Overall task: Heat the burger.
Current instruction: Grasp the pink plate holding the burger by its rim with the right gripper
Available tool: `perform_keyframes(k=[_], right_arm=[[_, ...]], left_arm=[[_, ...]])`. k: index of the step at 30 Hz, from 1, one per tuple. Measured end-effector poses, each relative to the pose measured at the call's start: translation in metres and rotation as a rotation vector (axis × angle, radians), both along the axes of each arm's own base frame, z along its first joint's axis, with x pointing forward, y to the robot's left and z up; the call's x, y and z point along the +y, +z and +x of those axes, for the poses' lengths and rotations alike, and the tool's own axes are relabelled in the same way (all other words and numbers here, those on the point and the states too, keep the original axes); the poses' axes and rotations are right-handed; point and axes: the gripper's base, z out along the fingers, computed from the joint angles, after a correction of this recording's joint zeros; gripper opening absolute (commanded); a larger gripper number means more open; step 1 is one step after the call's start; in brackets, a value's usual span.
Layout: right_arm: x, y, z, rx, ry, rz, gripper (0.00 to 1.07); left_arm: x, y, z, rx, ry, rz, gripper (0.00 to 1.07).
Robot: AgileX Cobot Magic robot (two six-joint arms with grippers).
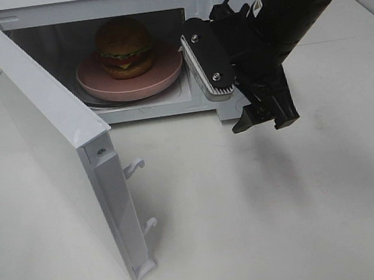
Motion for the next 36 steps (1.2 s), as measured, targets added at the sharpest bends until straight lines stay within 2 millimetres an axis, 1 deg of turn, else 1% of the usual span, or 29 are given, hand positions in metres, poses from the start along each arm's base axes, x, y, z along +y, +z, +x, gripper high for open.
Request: perform_keyframes(k=[2, 8, 10, 11, 12, 13, 14, 16, 18, 21, 25, 29, 31, 34, 36], right_arm=[[0.005, 0.001, -0.001, -0.017, 0.01, 0.01, 0.87], [0.013, -0.003, 0.001, -0.061, 0.031, -0.004, 0.87], [0.016, -0.009, 0.006, -0.079, 0.009, 0.003, 0.87], [0.016, -0.009, 0.006, -0.079, 0.009, 0.003, 0.87], [0.019, -0.012, 0.01, -0.09, 0.002, 0.002, 0.87], [0.019, -0.012, 0.01, -0.09, 0.002, 0.002, 0.87], [0.023, -0.012, 0.016, -0.106, 0.003, 0.008, 0.87], [0.025, -0.012, 0.019, -0.113, 0.001, 0.014, 0.87], [0.03, -0.014, 0.027, -0.128, -0.004, 0.023, 0.86], [0.033, -0.016, 0.032, -0.136, -0.006, 0.026, 0.86], [0.039, -0.024, 0.043, -0.137, -0.002, 0.015, 0.86], [0.043, -0.027, 0.048, -0.142, -0.002, 0.018, 0.86], [0.05, -0.029, 0.054, -0.163, 0.0, 0.035, 0.86], [0.052, -0.031, 0.055, -0.165, 0.001, 0.038, 0.86], [0.061, -0.037, 0.059, -0.16, -0.01, 0.051, 0.86]], left_arm=[[0.0, 0.0, 0.0, 0.0, 0.0, 0.0, 0.98], [0.0, 0.0, 0.0, 0.0, 0.001, 0.001, 0.98], [0.0, 0.0, 0.0, 0.0, 0.001, 0.001, 0.98], [0.0, 0.0, 0.0, 0.0, 0.001, 0.001, 0.98], [0.0, 0.0, 0.0, 0.0, 0.001, 0.001, 0.98], [0.0, 0.0, 0.0, 0.0, 0.001, 0.001, 0.98], [0.0, 0.0, 0.0, 0.0, 0.001, 0.001, 0.98], [0.0, 0.0, 0.0, 0.0, 0.001, 0.001, 0.98], [0.0, 0.0, 0.0, 0.0, 0.001, 0.001, 0.98], [0.0, 0.0, 0.0, 0.0, 0.001, 0.001, 0.98], [0.0, 0.0, 0.0, 0.0, 0.001, 0.001, 0.98], [0.0, 0.0, 0.0, 0.0, 0.001, 0.001, 0.98], [0.0, 0.0, 0.0, 0.0, 0.001, 0.001, 0.98], [0.0, 0.0, 0.0, 0.0, 0.001, 0.001, 0.98], [0.0, 0.0, 0.0, 0.0, 0.001, 0.001, 0.98]])
